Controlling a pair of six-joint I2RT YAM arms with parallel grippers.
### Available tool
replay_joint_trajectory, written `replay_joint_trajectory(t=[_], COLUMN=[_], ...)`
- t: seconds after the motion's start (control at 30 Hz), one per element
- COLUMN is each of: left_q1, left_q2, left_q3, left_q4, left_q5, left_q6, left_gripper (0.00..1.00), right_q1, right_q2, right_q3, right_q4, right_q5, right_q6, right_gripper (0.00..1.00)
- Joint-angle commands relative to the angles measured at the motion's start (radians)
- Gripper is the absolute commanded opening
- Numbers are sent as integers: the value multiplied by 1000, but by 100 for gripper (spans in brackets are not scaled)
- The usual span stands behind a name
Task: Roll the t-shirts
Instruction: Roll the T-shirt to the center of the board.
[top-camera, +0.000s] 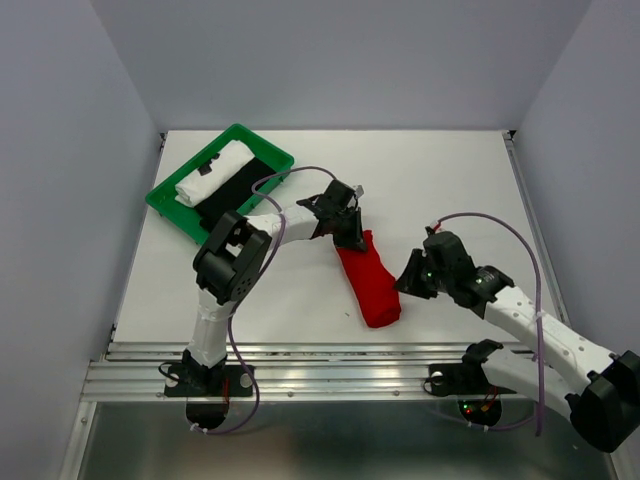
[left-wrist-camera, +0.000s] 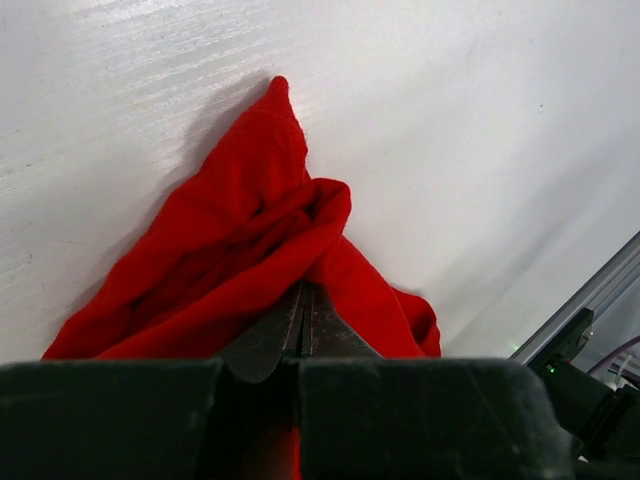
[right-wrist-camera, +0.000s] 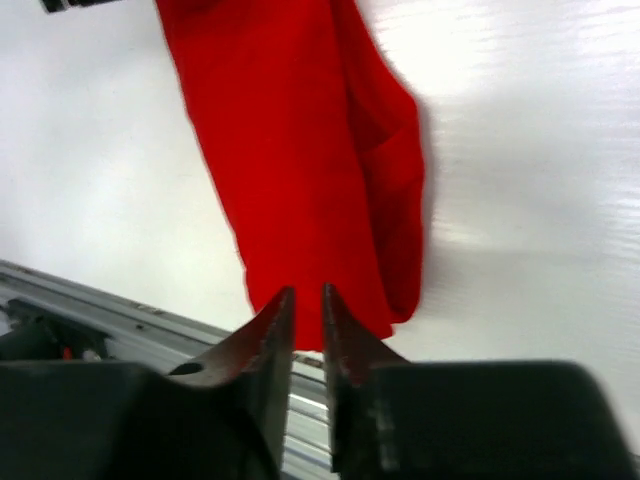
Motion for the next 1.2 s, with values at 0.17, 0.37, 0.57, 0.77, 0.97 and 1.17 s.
replay_joint_trajectory(t=[0.17,0.37,0.57,0.77,0.97,1.17], left_q1=[-5,-5,3,63,101,106], left_q2=[55,69,40,-43,-49,20], left_q3=[37,51,79,108,138,157], left_q4=[-35,-52,-78,-98,-121,-112], left_q5=[-38,-39,8,47,34,47], left_q6=[32,41,58,62,87,85], left_gripper=[1,1,1,1,1,1], right_q1=[145,145,145,145,145,145], right_q2=[49,167,197,99,29,135], right_q3=[-104,-227,-251,-165,-84,-49], right_q4=[179,196,199,110,89,92], right_q5=[4,159,197,232,261,240], right_q6=[241,390,419,358,350,339], right_gripper=[9,1,1,1,1,1])
